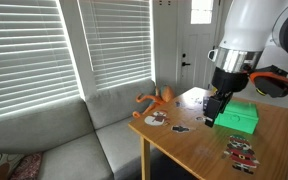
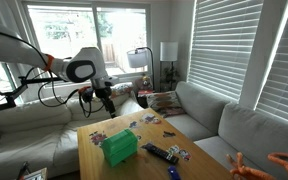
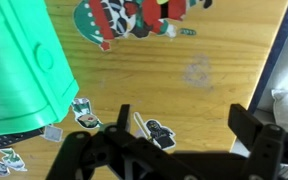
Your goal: Open the green lunch box, put the blue car in the green lunch box
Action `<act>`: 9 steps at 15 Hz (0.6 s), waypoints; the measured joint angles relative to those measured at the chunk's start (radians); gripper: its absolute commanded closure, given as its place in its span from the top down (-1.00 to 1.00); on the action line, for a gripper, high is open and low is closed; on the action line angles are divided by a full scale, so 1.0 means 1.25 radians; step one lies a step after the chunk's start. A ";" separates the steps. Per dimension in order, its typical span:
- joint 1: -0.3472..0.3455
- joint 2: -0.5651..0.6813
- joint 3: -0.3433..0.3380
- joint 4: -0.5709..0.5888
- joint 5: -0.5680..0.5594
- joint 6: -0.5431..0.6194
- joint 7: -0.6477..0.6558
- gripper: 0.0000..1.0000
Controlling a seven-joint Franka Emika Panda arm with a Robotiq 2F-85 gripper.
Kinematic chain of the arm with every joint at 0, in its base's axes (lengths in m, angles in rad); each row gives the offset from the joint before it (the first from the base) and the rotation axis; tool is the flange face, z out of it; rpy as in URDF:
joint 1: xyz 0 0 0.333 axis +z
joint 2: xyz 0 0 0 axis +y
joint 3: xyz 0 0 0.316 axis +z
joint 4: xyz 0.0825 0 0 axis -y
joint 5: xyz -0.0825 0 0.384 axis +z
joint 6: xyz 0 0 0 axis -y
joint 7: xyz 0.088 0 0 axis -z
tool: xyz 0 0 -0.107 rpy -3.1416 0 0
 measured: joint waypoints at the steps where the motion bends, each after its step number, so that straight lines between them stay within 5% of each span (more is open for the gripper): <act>1: -0.001 -0.005 -0.014 0.003 -0.016 -0.022 -0.031 1.00; 9: -0.024 -0.058 -0.097 -0.004 -0.140 -0.136 -0.224 1.00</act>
